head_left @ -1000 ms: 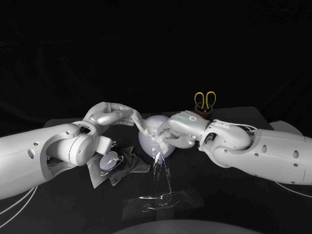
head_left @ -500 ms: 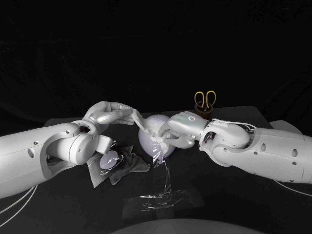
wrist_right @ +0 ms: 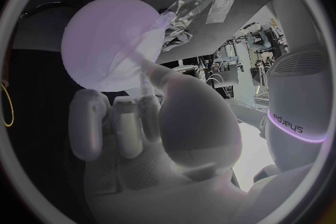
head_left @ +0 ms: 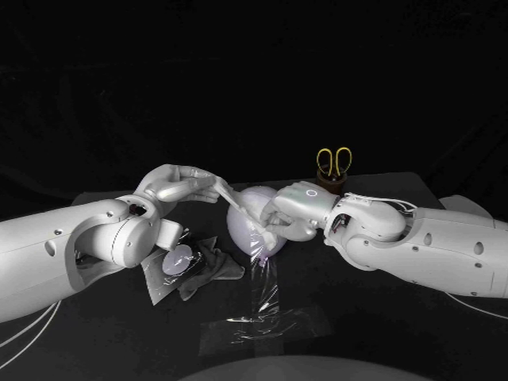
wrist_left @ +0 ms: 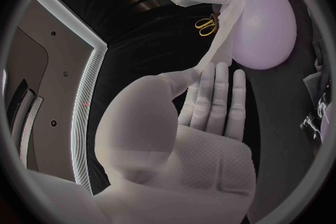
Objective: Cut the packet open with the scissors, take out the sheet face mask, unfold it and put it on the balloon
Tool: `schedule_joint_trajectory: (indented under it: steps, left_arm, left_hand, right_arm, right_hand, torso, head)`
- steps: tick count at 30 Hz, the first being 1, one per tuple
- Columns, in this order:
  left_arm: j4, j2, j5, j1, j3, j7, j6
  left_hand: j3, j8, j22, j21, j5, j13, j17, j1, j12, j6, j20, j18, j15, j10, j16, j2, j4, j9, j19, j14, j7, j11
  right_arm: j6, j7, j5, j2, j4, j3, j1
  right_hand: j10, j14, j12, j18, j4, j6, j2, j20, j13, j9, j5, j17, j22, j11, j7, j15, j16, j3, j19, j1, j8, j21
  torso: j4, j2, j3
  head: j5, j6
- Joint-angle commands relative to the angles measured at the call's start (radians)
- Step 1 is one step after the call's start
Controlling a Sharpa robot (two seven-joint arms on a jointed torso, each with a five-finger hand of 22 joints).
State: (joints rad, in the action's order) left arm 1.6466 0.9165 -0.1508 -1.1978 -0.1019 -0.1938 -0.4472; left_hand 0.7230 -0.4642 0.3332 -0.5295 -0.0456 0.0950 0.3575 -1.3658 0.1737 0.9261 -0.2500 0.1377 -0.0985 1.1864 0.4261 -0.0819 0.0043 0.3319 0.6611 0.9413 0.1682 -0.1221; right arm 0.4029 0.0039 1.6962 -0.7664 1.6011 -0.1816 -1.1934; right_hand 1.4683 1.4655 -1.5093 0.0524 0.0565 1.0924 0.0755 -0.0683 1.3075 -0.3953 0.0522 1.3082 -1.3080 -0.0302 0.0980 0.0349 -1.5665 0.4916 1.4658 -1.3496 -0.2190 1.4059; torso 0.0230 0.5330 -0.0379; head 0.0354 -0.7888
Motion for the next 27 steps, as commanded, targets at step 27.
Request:
schedule_joint_trajectory:
  steps: [27]
  left_arm:
    - [-0.013, -0.001, -0.004, -0.001, 0.001, -0.015, 0.006]
  left_hand:
    - [0.006, -0.003, 0.001, -0.003, -0.003, 0.002, 0.001, -0.003, 0.003, 0.006, 0.000, 0.000, 0.001, 0.004, 0.004, 0.011, -0.001, 0.099, -0.004, -0.005, 0.000, 0.006]
  right_arm:
    - [0.067, 0.022, -0.083, -0.121, 0.124, -0.001, 0.003]
  right_hand:
    - [0.074, 0.105, -0.011, -0.020, 0.012, 0.012, -0.015, 0.016, 0.228, -0.048, -0.004, 0.263, -0.221, 0.017, -0.010, 0.023, -0.004, 0.020, 0.045, 0.009, -0.057, 0.007]
  torso:
    - [0.0004, 0.000, 0.0001]
  head:
    - [0.004, 0.001]
